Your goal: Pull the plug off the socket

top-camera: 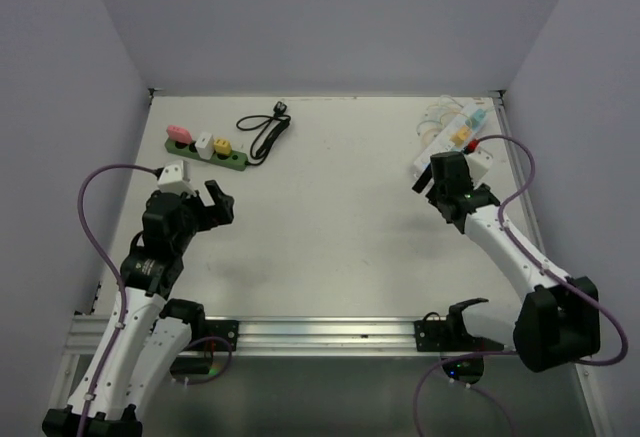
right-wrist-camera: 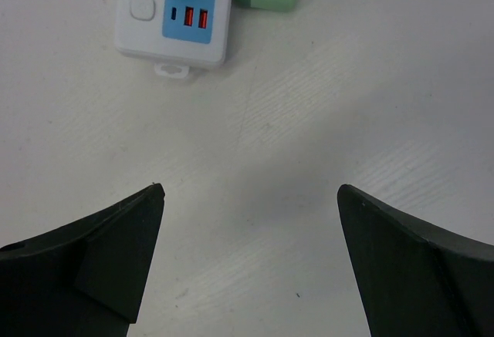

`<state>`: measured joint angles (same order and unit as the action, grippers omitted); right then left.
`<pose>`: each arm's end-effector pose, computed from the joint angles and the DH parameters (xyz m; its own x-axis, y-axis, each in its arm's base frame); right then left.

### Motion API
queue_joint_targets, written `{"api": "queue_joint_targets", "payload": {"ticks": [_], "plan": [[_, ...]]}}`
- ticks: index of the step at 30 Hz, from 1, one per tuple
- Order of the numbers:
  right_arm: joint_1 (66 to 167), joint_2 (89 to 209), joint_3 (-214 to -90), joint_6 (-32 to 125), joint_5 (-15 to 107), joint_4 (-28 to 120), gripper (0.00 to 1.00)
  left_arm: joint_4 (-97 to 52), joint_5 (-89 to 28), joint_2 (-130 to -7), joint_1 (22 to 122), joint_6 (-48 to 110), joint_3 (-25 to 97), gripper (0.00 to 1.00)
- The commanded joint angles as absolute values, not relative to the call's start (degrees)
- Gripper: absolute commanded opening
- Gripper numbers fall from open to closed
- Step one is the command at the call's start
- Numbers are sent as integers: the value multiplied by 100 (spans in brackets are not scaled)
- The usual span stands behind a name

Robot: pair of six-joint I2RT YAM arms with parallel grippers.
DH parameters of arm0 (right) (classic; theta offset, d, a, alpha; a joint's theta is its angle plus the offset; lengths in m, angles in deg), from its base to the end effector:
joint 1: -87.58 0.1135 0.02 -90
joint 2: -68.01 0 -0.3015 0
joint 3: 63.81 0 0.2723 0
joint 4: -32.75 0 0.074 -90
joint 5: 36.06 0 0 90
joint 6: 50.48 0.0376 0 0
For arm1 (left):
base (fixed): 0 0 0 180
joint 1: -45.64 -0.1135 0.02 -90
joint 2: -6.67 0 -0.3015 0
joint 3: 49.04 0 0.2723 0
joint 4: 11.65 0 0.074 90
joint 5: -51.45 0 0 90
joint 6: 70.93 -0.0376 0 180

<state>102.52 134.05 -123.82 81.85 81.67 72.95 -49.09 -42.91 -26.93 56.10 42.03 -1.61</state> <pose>0.2389 0.0456 0.2829 -0.4600 0.4942 -0.7377 0.5311 0.8190 0.2174 0.1337 -0.0218 0.3008 -0.4065 -0.3205 -0.8556 -0.0500 0.9429 -0.3294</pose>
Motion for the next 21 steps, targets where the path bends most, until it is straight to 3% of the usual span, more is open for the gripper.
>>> {"api": "queue_joint_targets", "payload": {"ticks": [1, 11, 21], "plan": [[10226, 13997, -12610, 8917, 8786, 6561, 99, -4477, -4084, -2620, 5513, 4105, -141, 99], [10226, 15659, -13471, 9463, 9252, 5981, 99, -4442, -3987, -2664, 5496, 4113, -168, 100], [10217, 16934, -14587, 9875, 9437, 6490, 99, -4460, -4031, -2664, 5487, 4131, -185, 100]]}}
